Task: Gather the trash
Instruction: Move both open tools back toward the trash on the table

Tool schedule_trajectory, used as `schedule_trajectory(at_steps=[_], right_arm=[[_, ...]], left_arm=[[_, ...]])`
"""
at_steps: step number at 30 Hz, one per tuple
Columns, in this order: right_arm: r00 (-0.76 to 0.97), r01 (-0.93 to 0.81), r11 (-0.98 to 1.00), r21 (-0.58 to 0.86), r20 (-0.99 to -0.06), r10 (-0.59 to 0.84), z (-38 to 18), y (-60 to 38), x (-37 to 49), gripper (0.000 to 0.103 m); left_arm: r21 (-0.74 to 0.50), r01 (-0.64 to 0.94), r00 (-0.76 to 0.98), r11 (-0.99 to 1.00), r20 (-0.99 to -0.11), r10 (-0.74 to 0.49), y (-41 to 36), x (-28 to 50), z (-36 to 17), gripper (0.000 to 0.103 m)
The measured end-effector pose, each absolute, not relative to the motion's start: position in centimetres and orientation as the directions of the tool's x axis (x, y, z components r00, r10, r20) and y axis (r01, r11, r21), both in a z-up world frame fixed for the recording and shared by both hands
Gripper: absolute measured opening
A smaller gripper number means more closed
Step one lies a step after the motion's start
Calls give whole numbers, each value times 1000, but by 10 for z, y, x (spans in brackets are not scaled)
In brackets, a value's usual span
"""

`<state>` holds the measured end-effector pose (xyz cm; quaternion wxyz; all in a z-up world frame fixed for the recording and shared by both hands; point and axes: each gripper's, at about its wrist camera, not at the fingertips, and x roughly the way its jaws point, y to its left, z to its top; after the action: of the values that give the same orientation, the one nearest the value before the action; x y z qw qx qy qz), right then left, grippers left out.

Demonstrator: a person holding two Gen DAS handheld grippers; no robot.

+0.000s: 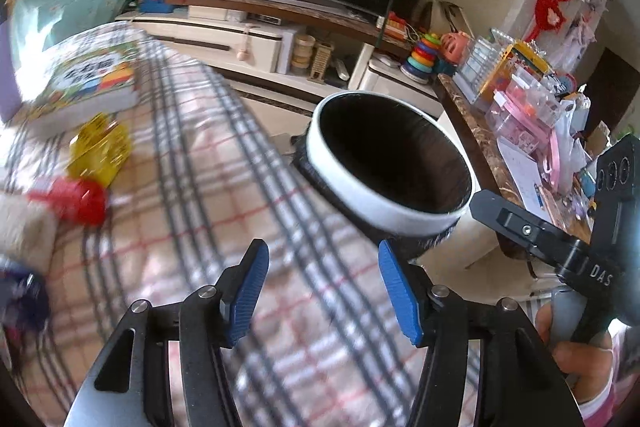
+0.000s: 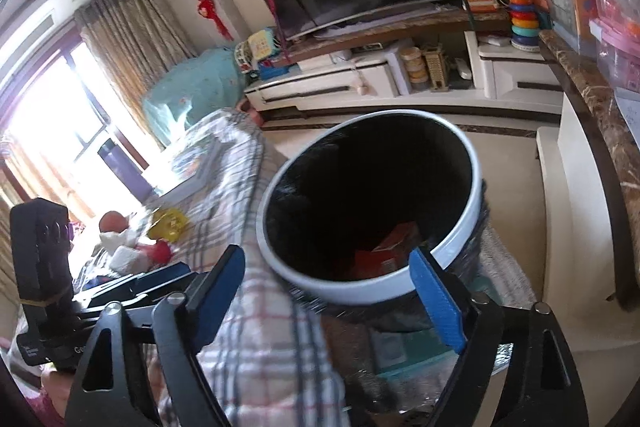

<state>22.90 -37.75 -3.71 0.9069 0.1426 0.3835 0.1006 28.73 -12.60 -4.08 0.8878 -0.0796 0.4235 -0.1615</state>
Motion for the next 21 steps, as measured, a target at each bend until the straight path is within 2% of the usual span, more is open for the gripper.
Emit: schedule_trajectory(at_steps=[21], right_arm=[[610,-220,903,370,-670,423,-60,-276,182,93]], left_arm=[[-225,42,685,973,-703,-192,-30,149,-25,57]])
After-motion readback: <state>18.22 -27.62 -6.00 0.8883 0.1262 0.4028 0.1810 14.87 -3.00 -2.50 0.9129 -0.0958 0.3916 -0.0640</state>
